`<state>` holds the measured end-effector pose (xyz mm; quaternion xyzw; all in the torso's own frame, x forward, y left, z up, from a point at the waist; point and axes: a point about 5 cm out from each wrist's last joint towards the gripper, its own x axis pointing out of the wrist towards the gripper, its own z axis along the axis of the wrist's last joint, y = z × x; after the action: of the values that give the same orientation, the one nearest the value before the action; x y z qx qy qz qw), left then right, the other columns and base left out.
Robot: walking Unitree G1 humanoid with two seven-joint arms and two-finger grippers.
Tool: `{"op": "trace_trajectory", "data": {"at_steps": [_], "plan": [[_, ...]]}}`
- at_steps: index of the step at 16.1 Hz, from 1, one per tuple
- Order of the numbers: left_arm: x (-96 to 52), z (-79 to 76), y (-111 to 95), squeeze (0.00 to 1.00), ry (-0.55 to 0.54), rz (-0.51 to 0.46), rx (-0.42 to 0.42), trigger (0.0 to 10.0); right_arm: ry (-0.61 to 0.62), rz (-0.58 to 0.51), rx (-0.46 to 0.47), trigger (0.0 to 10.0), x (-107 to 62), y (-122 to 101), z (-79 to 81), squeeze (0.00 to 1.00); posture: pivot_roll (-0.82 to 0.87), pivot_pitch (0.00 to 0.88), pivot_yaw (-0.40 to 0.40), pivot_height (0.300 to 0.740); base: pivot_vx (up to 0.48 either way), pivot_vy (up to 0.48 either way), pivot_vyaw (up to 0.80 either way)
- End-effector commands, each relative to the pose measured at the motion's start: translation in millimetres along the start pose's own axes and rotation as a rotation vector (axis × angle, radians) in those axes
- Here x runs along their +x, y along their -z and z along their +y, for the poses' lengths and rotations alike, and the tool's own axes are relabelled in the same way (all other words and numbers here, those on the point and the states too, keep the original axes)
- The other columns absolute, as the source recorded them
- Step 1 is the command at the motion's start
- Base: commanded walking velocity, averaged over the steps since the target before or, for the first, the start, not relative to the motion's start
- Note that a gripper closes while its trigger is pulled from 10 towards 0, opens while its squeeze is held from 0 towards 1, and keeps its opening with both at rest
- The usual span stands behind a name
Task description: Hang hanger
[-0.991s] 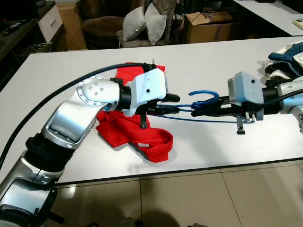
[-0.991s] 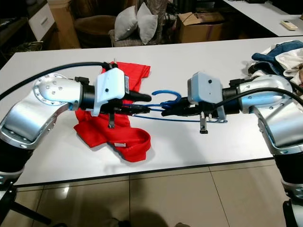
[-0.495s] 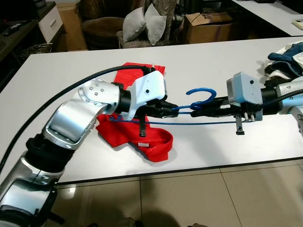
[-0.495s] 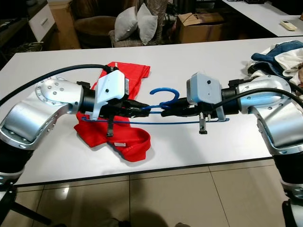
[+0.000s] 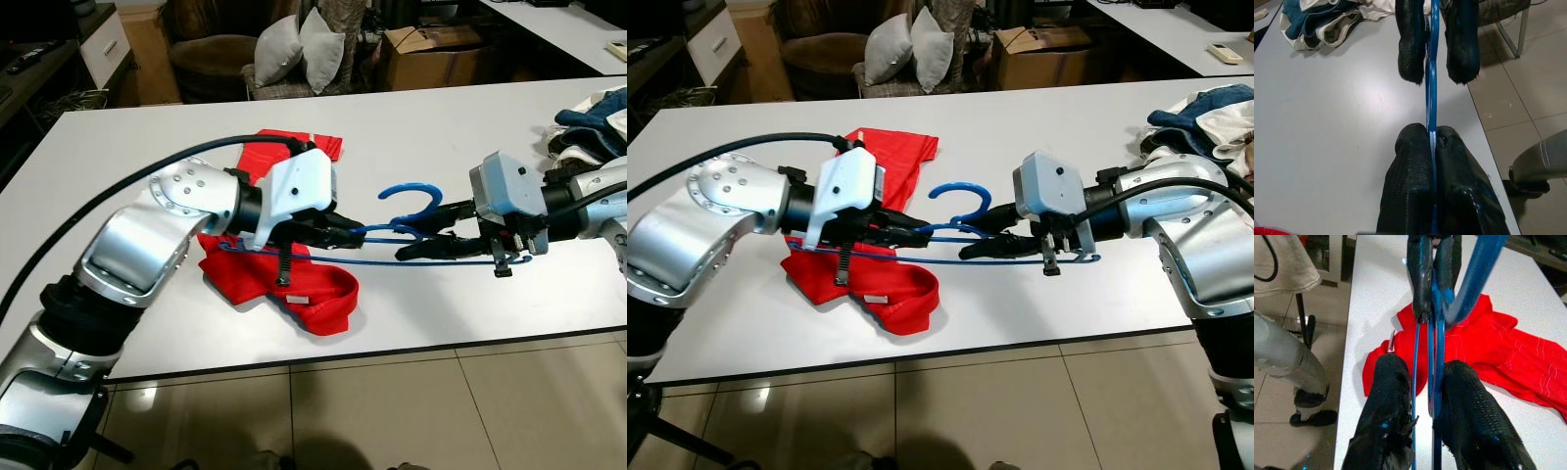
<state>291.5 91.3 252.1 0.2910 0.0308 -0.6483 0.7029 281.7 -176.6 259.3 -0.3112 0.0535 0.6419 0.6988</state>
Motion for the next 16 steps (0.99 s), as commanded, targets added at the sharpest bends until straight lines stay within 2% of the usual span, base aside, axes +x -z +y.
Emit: {"op": "trace_trajectory", "data": {"at_steps": [1,3,8,9,12,13,16], "plan": [[-5.9,1.6,-7.0,0.00,-0.002,-0.002,0.040,0.0,-0.005,0.019,-0.025,10.0,-4.7,-3.9,-3.5,0.00,-0.15,0.025,0.064,0.740,0.000,0.000,0.00],[-5.4,2.0,-6.2,0.00,0.003,0.007,0.034,0.0,-0.012,0.043,-0.010,10.0,-9.9,-4.3,-3.2,0.00,-0.16,0.024,0.065,0.740,0.000,0.000,0.00],[-2.9,2.3,-9.4,0.00,0.012,-0.012,0.040,0.0,-0.016,0.030,0.013,10.0,-5.8,-3.4,-1.1,0.00,-0.16,0.023,0.066,0.740,0.000,0.000,0.00],[-2.8,2.3,-12.6,0.00,0.016,-0.031,0.037,0.0,-0.019,0.022,0.025,4.5,-4.6,-3.0,-1.2,0.00,-0.16,0.023,0.065,0.740,0.000,0.000,0.00],[-2.7,1.6,-14.5,0.00,0.022,-0.041,0.038,0.0,-0.021,0.014,0.032,1.6,-2.1,-2.9,-1.5,0.00,-0.16,0.020,0.063,0.740,0.000,0.000,0.00],[-2.5,1.5,-15.1,0.00,0.023,-0.044,0.037,0.0,-0.028,0.013,0.033,0.0,-1.0,-2.7,-0.9,0.00,-0.16,0.020,0.062,0.740,0.000,0.000,0.00],[-3.5,2.1,-15.4,0.00,0.020,-0.045,0.036,0.0,-0.031,0.012,0.038,0.0,-1.2,-3.1,-1.1,0.00,-0.16,0.018,0.061,0.740,0.000,0.000,0.00]]}}
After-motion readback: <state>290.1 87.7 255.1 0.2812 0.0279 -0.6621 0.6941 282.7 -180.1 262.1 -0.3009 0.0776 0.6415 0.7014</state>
